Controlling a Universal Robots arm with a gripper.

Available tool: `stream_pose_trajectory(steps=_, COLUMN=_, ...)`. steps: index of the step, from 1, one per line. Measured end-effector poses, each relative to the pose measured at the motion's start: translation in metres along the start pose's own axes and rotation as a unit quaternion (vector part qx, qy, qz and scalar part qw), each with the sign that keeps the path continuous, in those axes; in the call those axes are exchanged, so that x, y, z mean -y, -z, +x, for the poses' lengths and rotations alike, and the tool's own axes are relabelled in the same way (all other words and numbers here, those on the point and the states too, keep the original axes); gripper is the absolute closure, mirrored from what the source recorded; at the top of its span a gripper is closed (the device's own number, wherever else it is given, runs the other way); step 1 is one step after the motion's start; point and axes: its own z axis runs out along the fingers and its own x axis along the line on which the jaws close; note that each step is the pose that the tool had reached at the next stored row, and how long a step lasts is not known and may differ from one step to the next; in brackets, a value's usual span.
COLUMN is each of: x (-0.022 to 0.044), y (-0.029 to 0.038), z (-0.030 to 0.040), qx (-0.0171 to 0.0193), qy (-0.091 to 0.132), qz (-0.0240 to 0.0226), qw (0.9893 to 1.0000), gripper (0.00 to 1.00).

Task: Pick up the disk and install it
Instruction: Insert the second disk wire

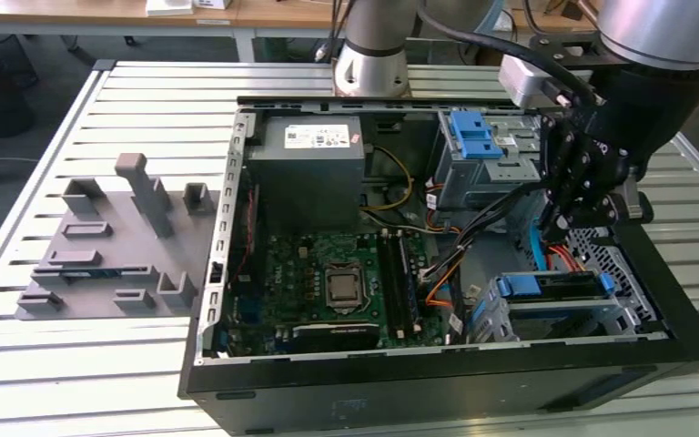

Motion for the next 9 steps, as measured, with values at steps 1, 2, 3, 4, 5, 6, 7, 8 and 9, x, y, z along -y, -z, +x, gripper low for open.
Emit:
stream_pose_trajectory(steps=1, x=0.0, y=-0.0001, z=0.0002, qx=0.0, qy=0.0, qz=0.0, qw=1.0, gripper=0.84)
stream_pose_trajectory(steps=2, x=0.0, y=-0.0001, z=0.0002, qx=-0.0001, qy=0.0, qz=0.0, qw=1.0, gripper=0.84)
stream_pose_trajectory(steps=3, x=0.0, y=0.0, z=0.0002, qx=-0.0002, qy=0.0, qz=0.0, qw=1.0, gripper=0.84)
stream_pose_trajectory(steps=4, x=0.0, y=-0.0001, z=0.0002, qx=-0.0001, qy=0.0, qz=0.0, qw=1.0, gripper=0.84)
stream_pose_trajectory(steps=5, x=0.0, y=-0.0001, z=0.0002, qx=-0.0001, qy=0.0, qz=0.0, qw=1.0, gripper=0.84)
stream_pose_trajectory(steps=6, x=0.0, y=-0.0001, z=0.0003, qx=-0.0001, qy=0.0, qz=0.0, qw=1.0, gripper=0.84)
stream_pose_trajectory(steps=7, x=0.0, y=-0.0001, z=0.0003, qx=0.0, qy=0.0, qz=0.0, qw=1.0, gripper=0.84)
stream_pose_trajectory(steps=8, x=0.0, y=-0.0001, z=0.0006, qx=-0.0001, qy=0.0, qz=0.0, qw=1.0, gripper=0.84)
stream_pose_trajectory(steps=9, x=0.0, y=-0.0002, z=0.0011, qx=-0.0001, qy=0.0, qz=0.0, qw=1.0, gripper=0.84)
